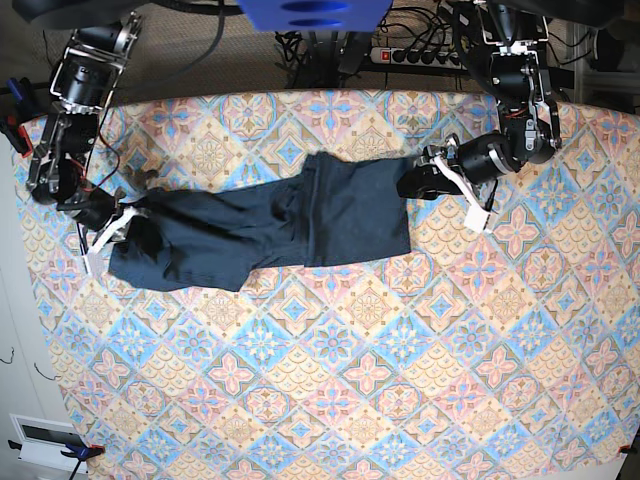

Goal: Layout the t-shirt on the table in an organized manner, then fold the t-shirt properly
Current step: 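Lift the collar end with the right gripper and fold it over toward the left gripper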

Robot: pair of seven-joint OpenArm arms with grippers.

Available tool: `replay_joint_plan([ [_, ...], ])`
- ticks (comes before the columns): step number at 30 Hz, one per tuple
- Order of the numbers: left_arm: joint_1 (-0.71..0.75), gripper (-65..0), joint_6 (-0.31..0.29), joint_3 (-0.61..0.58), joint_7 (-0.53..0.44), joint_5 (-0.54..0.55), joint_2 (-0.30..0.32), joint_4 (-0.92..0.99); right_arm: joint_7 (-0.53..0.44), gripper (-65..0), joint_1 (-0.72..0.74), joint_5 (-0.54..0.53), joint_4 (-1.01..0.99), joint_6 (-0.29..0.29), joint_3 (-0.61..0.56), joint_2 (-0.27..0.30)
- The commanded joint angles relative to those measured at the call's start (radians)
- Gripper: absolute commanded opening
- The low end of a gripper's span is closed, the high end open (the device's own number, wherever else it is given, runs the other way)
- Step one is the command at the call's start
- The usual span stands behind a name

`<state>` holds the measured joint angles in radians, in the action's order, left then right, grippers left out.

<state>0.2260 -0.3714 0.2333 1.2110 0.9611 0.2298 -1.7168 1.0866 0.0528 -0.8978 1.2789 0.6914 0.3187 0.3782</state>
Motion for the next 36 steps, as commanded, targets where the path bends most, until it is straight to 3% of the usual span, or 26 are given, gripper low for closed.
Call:
replay_joint_plan([
  [1, -0.009, -43.7, -0.007, 0.005, -0.016, 0.022, 0.009, -0.019, -0.009, -64.3, 0.017, -0.021, 0.015, 0.007, 0.003, 0.028],
  [8, -0.009, -43.7, -0.005, 0.005, -0.016, 0.003, 0.009, -0.019, 0.011, -63.9, -0.008, -0.021, 0.124, 0.007, -0.008, 0.034],
  [11, -0.009, -43.7, -0.005, 0.005, -0.016, -0.011, 0.009, -0.019, 0.013, -63.9, -0.034, -0.021, 0.233, 0.007, -0.077, 0.029],
  [22, -0.006, -43.7, -0.004, 0.045, -0.016, -0.012, 0.007, -0.015, 0.007, -63.9, -0.035, -0.022, 0.451, 0.007, -0.390, -0.146],
  [26, -0.007, -43.7, -0.004, 0.045, -0.016, -0.014, 0.004, -0.013, 0.005, -63.9, 0.040, -0.021, 0.474, 0.007, -0.482, -0.172],
  [30, -0.004, -43.7, -0.004, 0.045, -0.016, -0.014, 0.004, -0.013, 0.005, -63.9, 0.098, -0.013, 0.468, 0.007, -0.531, -0.256],
  [33, -0.004, -43.7, -0.004, 0.045, -0.016, -0.014, 0.004, -0.013, 0.004, -63.9, 0.150, 0.087, 0.466, 0.007, -0.582, -0.281],
  [36, -0.004, -43.7, -0.004, 0.045, -0.016, -0.014, 0.007, -0.013, -0.036, -63.7, 0.172, 0.257, 0.443, 0.007, -0.674, -0.287],
])
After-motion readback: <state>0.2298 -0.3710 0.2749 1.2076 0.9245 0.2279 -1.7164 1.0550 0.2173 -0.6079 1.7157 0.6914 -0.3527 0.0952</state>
